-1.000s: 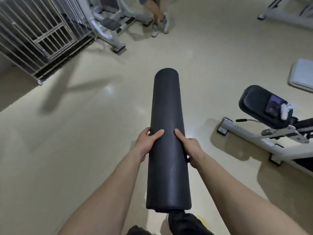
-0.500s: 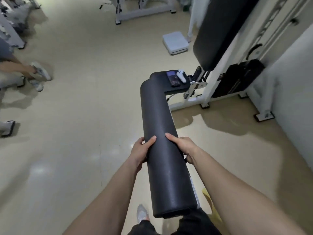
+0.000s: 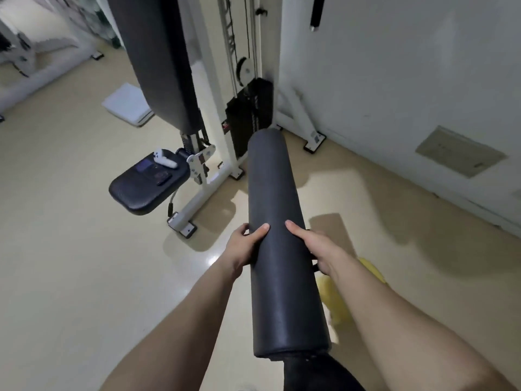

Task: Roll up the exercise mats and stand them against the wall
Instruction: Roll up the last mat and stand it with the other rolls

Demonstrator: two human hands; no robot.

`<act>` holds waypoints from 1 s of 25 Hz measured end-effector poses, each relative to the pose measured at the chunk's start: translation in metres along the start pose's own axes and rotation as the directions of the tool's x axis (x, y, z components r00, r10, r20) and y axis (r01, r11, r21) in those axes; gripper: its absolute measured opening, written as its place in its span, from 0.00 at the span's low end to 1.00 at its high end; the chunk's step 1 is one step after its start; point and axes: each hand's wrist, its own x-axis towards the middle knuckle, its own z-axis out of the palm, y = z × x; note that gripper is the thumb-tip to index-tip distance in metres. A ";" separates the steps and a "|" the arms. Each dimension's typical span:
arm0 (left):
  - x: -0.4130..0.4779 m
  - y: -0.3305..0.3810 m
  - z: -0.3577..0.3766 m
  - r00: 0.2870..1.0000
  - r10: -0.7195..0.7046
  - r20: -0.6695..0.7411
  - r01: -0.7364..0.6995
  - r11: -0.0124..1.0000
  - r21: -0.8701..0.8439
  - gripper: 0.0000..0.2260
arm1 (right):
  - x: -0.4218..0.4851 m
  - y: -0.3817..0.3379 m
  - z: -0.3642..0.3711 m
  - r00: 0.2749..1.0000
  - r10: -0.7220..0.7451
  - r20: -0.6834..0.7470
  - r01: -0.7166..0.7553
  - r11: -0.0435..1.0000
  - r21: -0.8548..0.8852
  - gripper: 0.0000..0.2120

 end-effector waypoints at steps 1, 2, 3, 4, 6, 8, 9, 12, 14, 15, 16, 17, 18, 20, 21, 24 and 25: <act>0.024 0.015 0.018 1.000 0.000 0.028 -0.001 0.999 0.034 0.26 | 0.018 -0.009 -0.019 1.000 -0.002 -0.015 0.002 1.000 0.029 0.40; 0.046 0.027 0.034 0.999 -0.001 0.044 -0.002 0.998 0.063 0.25 | 0.035 -0.018 -0.035 1.000 -0.001 -0.022 0.003 0.998 0.056 0.39; 0.066 0.041 0.048 0.999 0.001 0.052 -0.005 0.997 0.081 0.24 | 0.052 -0.027 -0.049 0.999 0.002 -0.032 0.001 0.996 0.085 0.37; 0.093 0.055 0.062 0.998 -0.005 0.070 -0.001 0.996 0.094 0.21 | 0.072 -0.038 -0.063 0.999 0.009 -0.044 -0.004 0.992 0.123 0.36; 0.144 0.077 0.088 0.993 -0.019 0.113 0.006 0.993 0.122 0.19 | 0.113 -0.057 -0.090 0.998 0.017 -0.064 -0.005 0.981 0.192 0.35; 0.198 0.095 0.112 0.988 -0.046 0.151 0.020 0.985 0.171 0.22 | 0.157 -0.071 -0.113 0.995 0.029 -0.092 -0.005 0.967 0.256 0.37; 0.230 0.100 0.124 0.983 -0.060 0.176 0.025 0.980 0.195 0.23 | 0.183 -0.077 -0.124 0.993 0.033 -0.113 0.002 0.957 0.291 0.37; 0.327 0.104 0.150 0.968 -0.094 0.232 0.033 0.966 0.255 0.24 | 0.262 -0.086 -0.150 0.985 0.039 -0.166 0.026 0.927 0.375 0.35; 0.407 0.094 0.170 0.951 -0.107 0.289 0.020 0.957 0.289 0.22 | 0.334 -0.084 -0.167 0.975 0.050 -0.215 0.049 0.900 0.434 0.32; 0.445 0.089 0.177 0.945 -0.109 0.309 0.010 0.952 0.305 0.21 | 0.370 -0.082 -0.174 0.970 0.054 -0.239 0.061 0.891 0.450 0.30; 0.493 0.079 0.185 0.936 -0.108 0.334 -0.006 0.947 0.322 0.21 | 0.415 -0.079 -0.181 0.963 0.052 -0.265 0.082 0.879 0.470 0.28; 0.545 0.066 0.191 0.929 -0.107 0.355 -0.021 0.941 0.339 0.20 | 0.464 -0.072 -0.186 0.954 0.062 -0.294 0.094 0.866 0.490 0.27; 0.606 0.051 0.196 0.919 -0.104 0.381 -0.040 0.935 0.351 0.20 | 0.519 -0.067 -0.191 0.941 0.076 -0.330 0.111 0.852 0.512 0.25; 0.703 0.029 0.199 0.909 -0.090 0.408 -0.066 0.934 0.352 0.21 | 0.610 -0.060 -0.195 0.927 0.079 -0.366 0.148 0.819 0.554 0.19; 0.752 0.017 0.201 0.903 -0.086 0.420 -0.073 0.934 0.350 0.21 | 0.660 -0.054 -0.194 0.924 0.082 -0.375 0.162 0.800 0.577 0.18; 0.883 -0.019 0.203 0.888 -0.078 0.454 -0.109 0.922 0.371 0.22 | 0.792 -0.037 -0.194 0.913 0.090 -0.397 0.189 0.770 0.610 0.21; 0.921 -0.030 0.204 0.882 -0.069 0.467 -0.127 0.918 0.375 0.22 | 0.830 -0.031 -0.195 0.913 0.097 -0.396 0.186 0.764 0.618 0.22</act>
